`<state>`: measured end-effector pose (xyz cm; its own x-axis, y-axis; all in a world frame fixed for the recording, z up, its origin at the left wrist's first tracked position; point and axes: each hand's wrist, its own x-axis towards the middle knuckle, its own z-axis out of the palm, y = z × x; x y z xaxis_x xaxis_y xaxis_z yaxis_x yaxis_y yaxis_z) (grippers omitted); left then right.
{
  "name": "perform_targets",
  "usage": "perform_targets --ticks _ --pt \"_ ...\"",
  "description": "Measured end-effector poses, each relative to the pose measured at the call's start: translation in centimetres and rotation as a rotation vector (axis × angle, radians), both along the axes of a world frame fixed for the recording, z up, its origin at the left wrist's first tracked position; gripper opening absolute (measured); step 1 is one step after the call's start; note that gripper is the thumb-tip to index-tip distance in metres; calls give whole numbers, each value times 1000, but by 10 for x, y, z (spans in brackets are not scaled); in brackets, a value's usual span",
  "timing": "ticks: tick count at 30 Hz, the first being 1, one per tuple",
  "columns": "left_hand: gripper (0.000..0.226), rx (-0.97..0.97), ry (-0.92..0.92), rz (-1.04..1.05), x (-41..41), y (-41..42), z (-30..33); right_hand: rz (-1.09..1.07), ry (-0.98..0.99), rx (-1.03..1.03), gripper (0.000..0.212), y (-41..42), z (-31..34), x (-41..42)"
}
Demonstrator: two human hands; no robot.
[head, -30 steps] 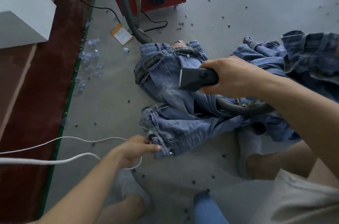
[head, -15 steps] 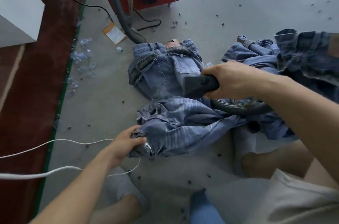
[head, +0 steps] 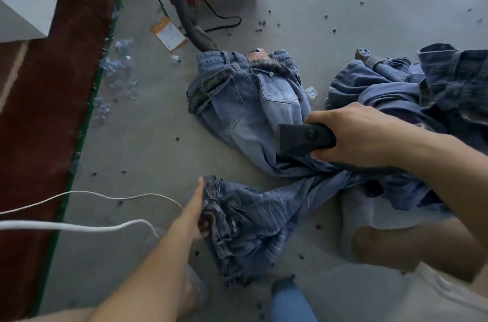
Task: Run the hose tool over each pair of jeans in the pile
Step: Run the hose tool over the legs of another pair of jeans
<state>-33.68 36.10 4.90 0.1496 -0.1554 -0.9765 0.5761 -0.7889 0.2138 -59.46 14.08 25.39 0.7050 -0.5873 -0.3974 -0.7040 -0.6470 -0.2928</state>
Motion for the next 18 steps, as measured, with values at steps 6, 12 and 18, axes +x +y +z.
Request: perform_targets --ticks 6,12,18 --pt "45 -238 75 163 8 2 2 81 171 49 36 12 -20 12" --pt "87 -400 441 207 12 4 21 65 134 50 32 10 -12 19" --pt "46 -288 174 -351 -21 -14 42 67 129 45 34 14 -10 9"
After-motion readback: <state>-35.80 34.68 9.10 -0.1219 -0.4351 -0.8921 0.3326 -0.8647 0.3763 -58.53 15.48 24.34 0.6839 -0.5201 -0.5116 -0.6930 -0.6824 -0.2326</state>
